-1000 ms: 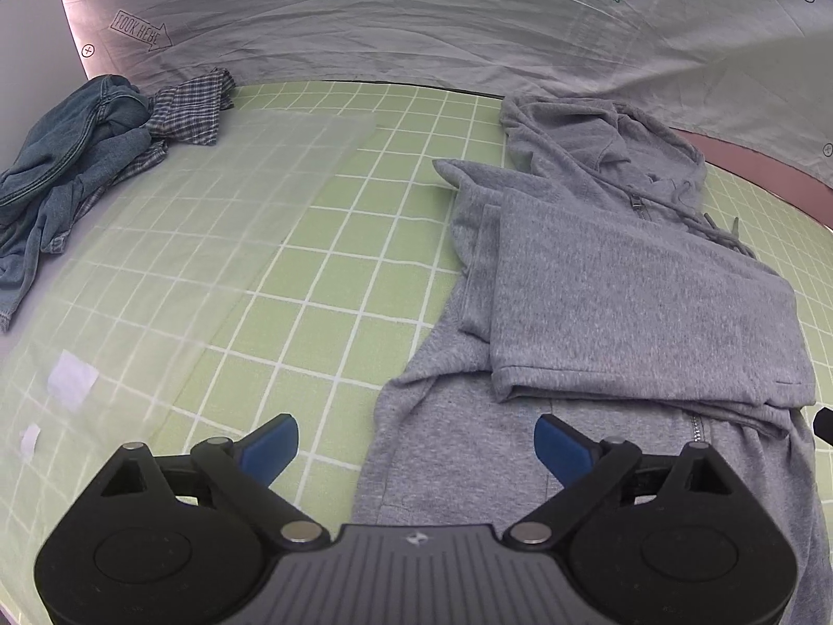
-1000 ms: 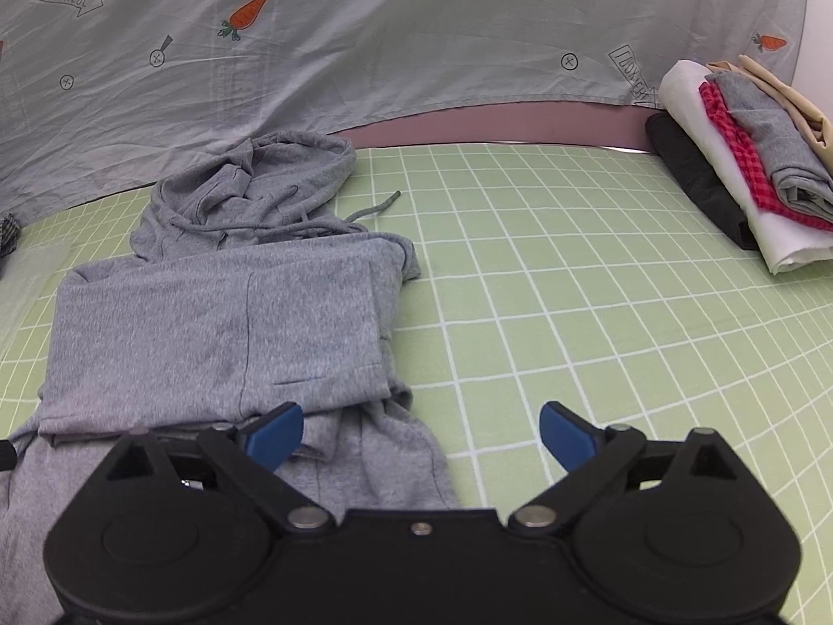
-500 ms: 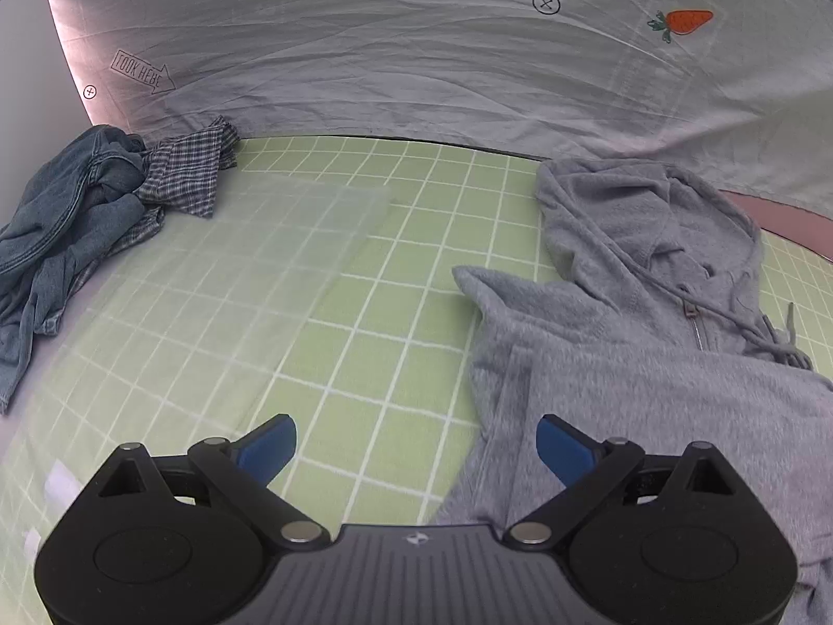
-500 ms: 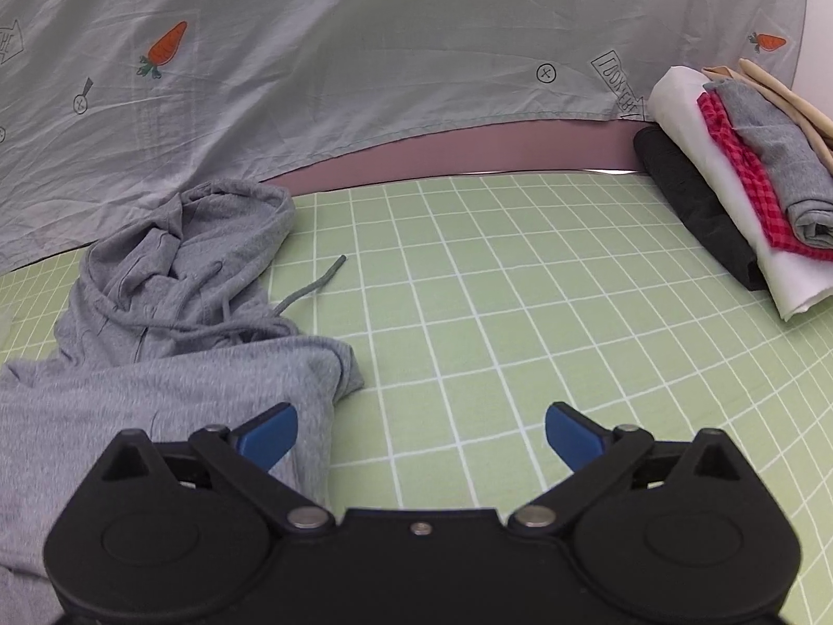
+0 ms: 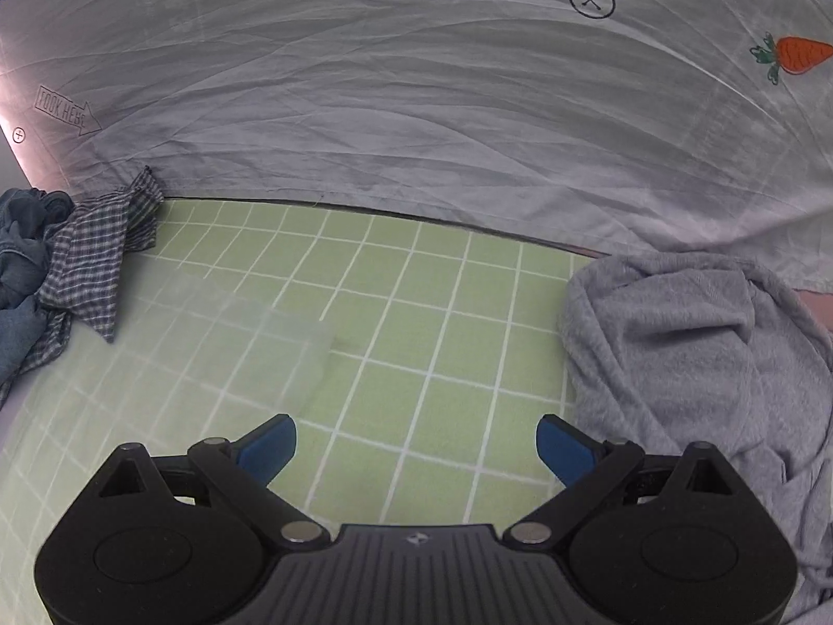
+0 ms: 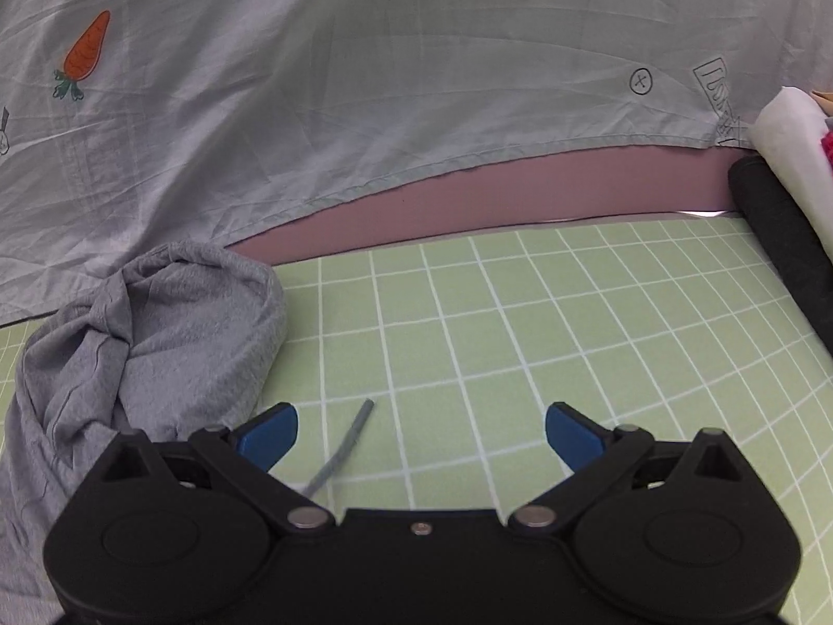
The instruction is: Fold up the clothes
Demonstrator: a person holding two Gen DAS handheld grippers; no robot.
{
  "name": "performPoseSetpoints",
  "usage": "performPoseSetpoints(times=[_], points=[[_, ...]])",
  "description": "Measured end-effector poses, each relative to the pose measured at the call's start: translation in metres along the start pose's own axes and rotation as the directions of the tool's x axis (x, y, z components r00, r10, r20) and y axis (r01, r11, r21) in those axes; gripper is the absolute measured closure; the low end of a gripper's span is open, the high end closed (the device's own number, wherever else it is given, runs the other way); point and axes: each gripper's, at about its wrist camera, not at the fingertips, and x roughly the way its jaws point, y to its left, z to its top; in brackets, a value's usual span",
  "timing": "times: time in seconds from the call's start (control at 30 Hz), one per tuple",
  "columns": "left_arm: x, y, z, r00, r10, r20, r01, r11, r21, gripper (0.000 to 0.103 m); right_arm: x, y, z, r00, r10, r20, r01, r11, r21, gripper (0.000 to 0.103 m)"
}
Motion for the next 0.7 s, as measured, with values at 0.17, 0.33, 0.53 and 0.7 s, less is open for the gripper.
performPoseSetpoints(times=[0.17,0.33,0.53,0.7], points=[[0.025,-0.018,0.025,0.999,-0.041,0.020,0.041,0.998,-0.047,0.005,0.032,0.020,0.026,0.999,0.050,0.003,-0.050,0.998,0.031,0.000],[0.048,-0.034,0.030,0.999,-0.039,0.018,0.039,0.999,-0.011,0.005,0.053,0.037,0.028,1.000,0.026,-0.016,-0.026,0.998,-0.049,0.000],[0.065,-0.043,0.027,1.000,0.012,0.010,-0.012,0.997,0.074,0.002,0.064,0.040,0.027,0.999,-0.001,-0.044,-0.002,0.996,-0.089,0.000],[0.074,-0.039,0.033,1.000,0.014,0.000,-0.014,0.999,0.050,0.001,0.069,0.042,0.037,1.000,0.000,-0.019,-0.002,0.995,-0.095,0.000]])
